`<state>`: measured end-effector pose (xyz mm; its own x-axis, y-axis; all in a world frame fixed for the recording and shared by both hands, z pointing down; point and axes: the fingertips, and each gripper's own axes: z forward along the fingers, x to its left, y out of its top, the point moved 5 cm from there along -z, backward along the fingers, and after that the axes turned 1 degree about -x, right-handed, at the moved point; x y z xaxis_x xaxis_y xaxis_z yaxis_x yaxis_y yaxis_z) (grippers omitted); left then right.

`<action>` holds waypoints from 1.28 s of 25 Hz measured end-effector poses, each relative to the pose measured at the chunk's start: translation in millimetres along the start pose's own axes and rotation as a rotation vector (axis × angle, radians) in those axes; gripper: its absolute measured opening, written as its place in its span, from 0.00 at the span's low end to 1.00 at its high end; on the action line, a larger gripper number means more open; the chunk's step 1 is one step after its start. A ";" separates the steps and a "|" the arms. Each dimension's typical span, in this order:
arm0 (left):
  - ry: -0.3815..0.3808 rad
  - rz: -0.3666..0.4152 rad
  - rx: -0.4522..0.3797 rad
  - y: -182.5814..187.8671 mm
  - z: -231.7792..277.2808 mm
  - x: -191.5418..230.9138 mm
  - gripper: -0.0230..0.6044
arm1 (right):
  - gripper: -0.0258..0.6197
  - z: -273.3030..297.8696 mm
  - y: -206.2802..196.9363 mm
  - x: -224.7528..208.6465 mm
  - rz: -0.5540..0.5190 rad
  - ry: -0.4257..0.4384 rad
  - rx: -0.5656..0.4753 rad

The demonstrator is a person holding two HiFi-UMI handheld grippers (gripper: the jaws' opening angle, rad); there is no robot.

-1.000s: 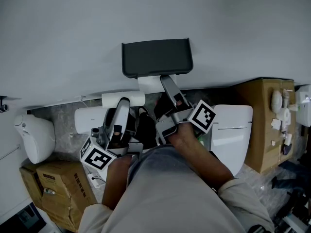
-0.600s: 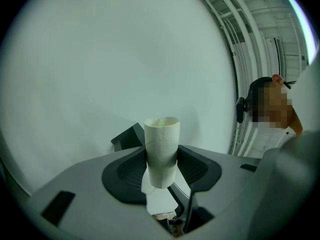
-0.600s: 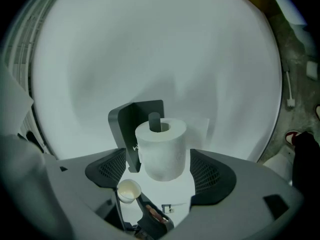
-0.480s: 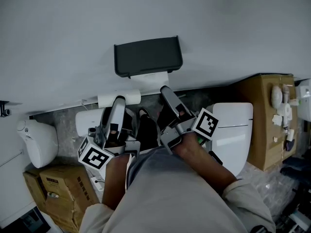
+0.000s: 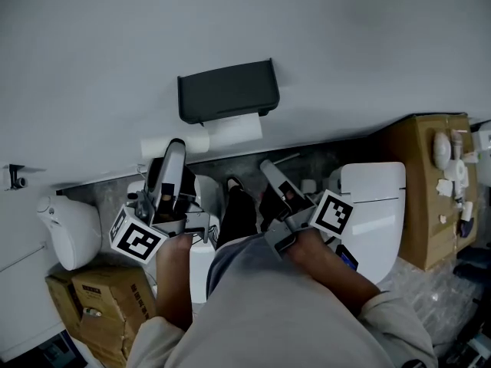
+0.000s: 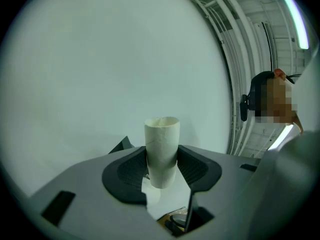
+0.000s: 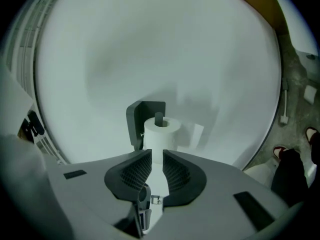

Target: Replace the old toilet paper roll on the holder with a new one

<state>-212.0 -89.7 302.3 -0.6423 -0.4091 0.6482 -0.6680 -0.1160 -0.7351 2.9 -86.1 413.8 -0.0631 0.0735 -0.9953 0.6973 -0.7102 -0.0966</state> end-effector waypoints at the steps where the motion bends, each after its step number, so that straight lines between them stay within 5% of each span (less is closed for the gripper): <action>1: -0.001 0.017 0.010 2.8 2.7 -1.5 0.33 | 0.15 -1.2 0.8 2.3 -0.007 0.013 0.002; 9: 0.033 0.235 0.106 25.2 31.2 -13.6 0.33 | 0.08 -5.8 5.4 12.4 0.080 0.149 -0.020; 20: 0.092 0.609 0.302 31.9 81.8 -16.1 0.33 | 0.08 -1.7 3.7 12.3 0.090 0.168 0.000; 32: 0.048 0.782 0.501 13.4 109.2 -11.6 0.33 | 0.08 1.0 10.3 8.9 0.106 0.162 -0.002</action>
<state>-172.4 -185.3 263.2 -0.8635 -0.4996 -0.0689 0.1951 -0.2050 -0.9591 8.9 -93.5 404.0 0.1262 0.1100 -0.9859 0.6954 -0.7186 0.0088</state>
